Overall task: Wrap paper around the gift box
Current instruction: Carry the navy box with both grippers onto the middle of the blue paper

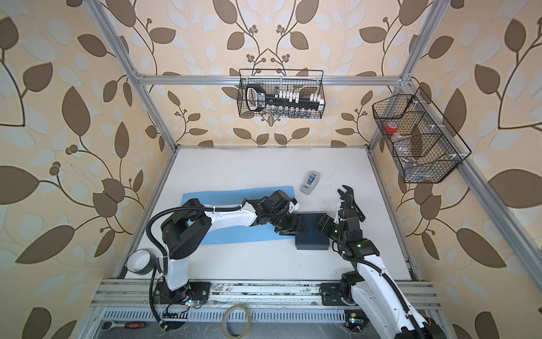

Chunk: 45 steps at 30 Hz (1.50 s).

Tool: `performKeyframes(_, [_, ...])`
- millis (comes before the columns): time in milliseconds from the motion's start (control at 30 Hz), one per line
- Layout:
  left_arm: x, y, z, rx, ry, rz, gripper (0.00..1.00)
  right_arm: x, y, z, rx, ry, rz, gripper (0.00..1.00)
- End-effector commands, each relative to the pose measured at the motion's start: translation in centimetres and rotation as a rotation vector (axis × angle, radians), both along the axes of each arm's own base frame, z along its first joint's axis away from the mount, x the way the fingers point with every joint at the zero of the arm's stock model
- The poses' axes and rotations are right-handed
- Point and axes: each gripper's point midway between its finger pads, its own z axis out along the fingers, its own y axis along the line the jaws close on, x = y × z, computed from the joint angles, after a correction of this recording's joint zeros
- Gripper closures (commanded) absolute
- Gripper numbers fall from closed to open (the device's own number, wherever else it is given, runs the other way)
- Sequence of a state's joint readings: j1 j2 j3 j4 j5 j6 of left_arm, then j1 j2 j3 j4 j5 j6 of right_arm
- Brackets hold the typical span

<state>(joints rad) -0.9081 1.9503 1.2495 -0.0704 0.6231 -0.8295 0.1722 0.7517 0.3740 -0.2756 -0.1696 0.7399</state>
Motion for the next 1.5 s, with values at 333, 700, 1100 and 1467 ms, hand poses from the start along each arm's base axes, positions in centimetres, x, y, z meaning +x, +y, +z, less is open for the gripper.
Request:
performKeyframes(333, [5.9, 2.2, 11.8, -0.330, -0.147, 0.084, 0.42, 2.6, 8.1, 4.3, 0.121, -0.045, 0.200, 0.31])
performKeyframes(700, [10.4, 13.9, 9.8, -0.301, -0.119, 0.311, 0.39, 6.4, 18.1, 3.0, 0.147, 0.019, 0.364, 0.29])
performKeyframes(1100, [11.1, 29.0, 3.9, -0.091, -0.113, 0.685, 0.20, 7.5, 23.3, 1.0, 0.111, 0.066, 0.573, 0.14])
performKeyframes(1467, [12.9, 36.9, 1.9, 0.222, -0.243, 0.949, 0.20, 7.2, 17.3, -2.1, 0.103, 0.019, 0.480, 0.22])
